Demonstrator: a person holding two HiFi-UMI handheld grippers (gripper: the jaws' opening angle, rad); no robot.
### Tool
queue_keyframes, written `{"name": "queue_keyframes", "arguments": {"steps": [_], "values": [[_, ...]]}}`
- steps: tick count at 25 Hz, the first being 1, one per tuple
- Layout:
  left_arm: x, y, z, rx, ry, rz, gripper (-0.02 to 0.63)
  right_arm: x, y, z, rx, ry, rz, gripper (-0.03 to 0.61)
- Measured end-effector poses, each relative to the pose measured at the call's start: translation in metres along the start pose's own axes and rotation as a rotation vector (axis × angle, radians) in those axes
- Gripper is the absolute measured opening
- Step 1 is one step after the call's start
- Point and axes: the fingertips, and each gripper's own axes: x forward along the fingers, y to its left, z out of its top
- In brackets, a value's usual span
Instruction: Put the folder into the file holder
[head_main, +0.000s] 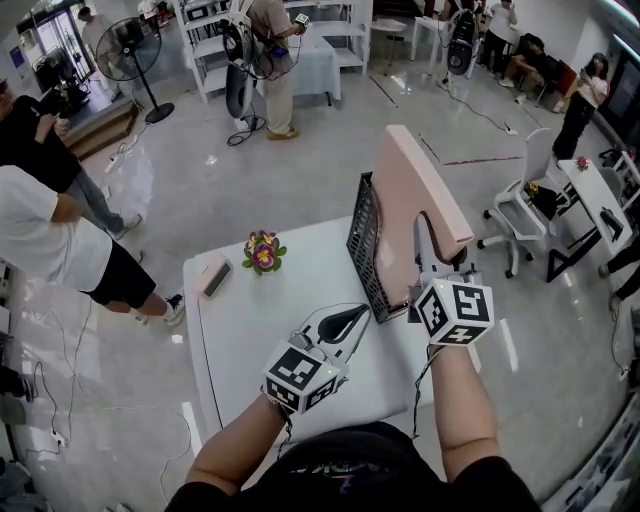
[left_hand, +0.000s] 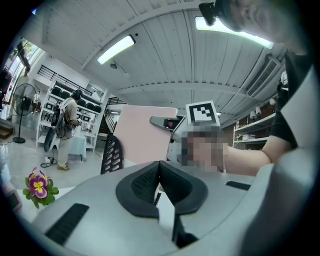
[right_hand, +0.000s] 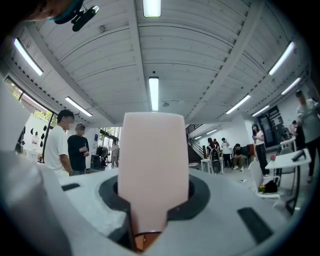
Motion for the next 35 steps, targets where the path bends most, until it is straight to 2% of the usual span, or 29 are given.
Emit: {"name": "queue_keyframes", "arguments": {"steps": [10, 24, 35], "values": [[-0.006, 0.012, -0.013, -0.030, 0.014, 0.022, 0.002, -0.001, 0.008, -0.054, -0.006, 0.064, 0.003, 0.139], [-0.016, 0.021, -0.023, -0.055, 0.030, 0.035, 0.002, -0.003, 0.011, -0.106, -0.025, 0.145, -0.011, 0.146], [-0.032, 0.024, -0.024, -0.056, 0.034, 0.043, 0.002, -0.010, 0.012, -0.117, -0.025, 0.155, -0.047, 0.165]]}}
